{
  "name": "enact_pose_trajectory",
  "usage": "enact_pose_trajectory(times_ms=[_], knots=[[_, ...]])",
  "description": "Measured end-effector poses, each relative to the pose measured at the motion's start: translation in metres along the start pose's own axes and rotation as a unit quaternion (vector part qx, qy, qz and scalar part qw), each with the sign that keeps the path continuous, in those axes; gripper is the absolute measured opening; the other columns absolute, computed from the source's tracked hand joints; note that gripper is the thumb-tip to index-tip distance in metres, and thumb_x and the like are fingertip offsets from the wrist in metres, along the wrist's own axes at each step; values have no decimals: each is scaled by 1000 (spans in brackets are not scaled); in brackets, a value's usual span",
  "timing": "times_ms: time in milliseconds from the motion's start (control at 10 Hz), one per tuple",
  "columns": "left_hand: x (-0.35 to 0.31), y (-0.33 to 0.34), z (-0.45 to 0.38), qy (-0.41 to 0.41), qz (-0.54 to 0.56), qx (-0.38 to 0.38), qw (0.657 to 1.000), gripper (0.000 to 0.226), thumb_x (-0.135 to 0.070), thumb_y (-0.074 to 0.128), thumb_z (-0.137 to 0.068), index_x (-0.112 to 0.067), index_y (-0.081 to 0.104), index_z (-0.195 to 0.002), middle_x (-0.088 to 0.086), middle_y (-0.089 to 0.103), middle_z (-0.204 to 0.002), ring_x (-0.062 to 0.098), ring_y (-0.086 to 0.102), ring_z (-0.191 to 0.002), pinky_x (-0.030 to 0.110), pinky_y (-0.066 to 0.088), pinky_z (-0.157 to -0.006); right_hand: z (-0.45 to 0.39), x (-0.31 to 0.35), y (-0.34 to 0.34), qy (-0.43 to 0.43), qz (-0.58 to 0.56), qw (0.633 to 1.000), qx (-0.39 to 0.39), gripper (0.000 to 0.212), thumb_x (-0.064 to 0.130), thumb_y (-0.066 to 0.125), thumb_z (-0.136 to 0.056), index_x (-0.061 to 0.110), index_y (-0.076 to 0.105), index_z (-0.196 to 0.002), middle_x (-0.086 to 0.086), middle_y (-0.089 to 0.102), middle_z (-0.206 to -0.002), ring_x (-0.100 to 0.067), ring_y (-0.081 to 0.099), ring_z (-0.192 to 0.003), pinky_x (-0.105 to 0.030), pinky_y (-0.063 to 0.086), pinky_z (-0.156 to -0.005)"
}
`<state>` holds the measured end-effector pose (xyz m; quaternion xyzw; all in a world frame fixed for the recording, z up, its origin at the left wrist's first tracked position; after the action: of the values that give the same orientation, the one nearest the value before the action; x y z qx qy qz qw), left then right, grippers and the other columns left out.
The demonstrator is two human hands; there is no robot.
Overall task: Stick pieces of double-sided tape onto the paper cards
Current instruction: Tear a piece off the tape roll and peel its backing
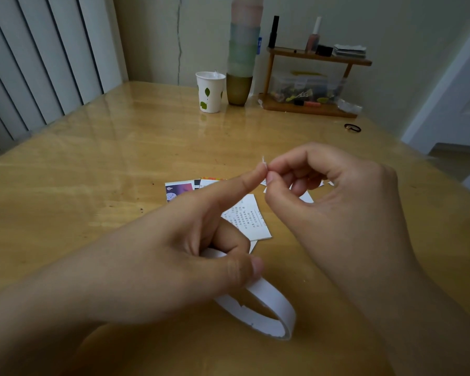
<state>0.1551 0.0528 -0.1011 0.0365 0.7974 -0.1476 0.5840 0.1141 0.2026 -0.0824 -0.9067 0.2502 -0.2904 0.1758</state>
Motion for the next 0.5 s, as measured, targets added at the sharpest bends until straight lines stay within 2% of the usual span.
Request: enact_pose_trajectory(times_ms=[100,200,300,400,500], knots=[[3,-4,0,-18,-33,5,999,63,-15,66,-61,30,46,-101,-20,45,-41,-8,42,-36,2,32,-41,0,0,0,7,-6,1000,2,5,15,67,-76,18,70,-75,6,61,-63,-14,55,-65,-13,42,-60],[1,-5,0,-12,-18,5,1000,68,-19,70,-59,29,47,-101,-21,46,-42,-8,43,-36,2,32,-41,0,1,0,6,-5,1000,2,4,15,67,-76,17,70,-74,6,61,-63,-14,55,-65,-16,43,-59],[0,-4,-1,-13,-28,12,999,61,-16,65,-63,29,47,-101,-21,45,-42,-8,42,-36,2,32,-41,0,1,0,9,-11,1000,6,4,15,66,-76,16,70,-75,6,61,-63,-13,55,-65,-17,44,-60],[-2,-2,-1,15,-39,-4,999,64,-18,67,-61,29,48,-101,-21,45,-42,-8,42,-36,2,32,-41,0,1,0,8,-10,1000,4,4,14,66,-76,16,69,-74,7,60,-63,-13,55,-65,-16,43,-60],[0,-2,0,24,-5,-3,1000,73,-26,70,-60,30,46,-99,-21,46,-44,-9,43,-38,2,33,-42,0,1,1,7,-8,1000,3,4,14,66,-76,16,69,-74,7,60,-62,-14,55,-66,-15,43,-60]])
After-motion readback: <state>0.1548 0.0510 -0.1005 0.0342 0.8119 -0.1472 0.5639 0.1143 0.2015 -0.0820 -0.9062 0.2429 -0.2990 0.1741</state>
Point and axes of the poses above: each hand's wrist, its own z-axis away from the middle knuckle, its own y-axis out of the palm, x = y × z, the point moved 1 cm from there along -z, towards the middle knuckle
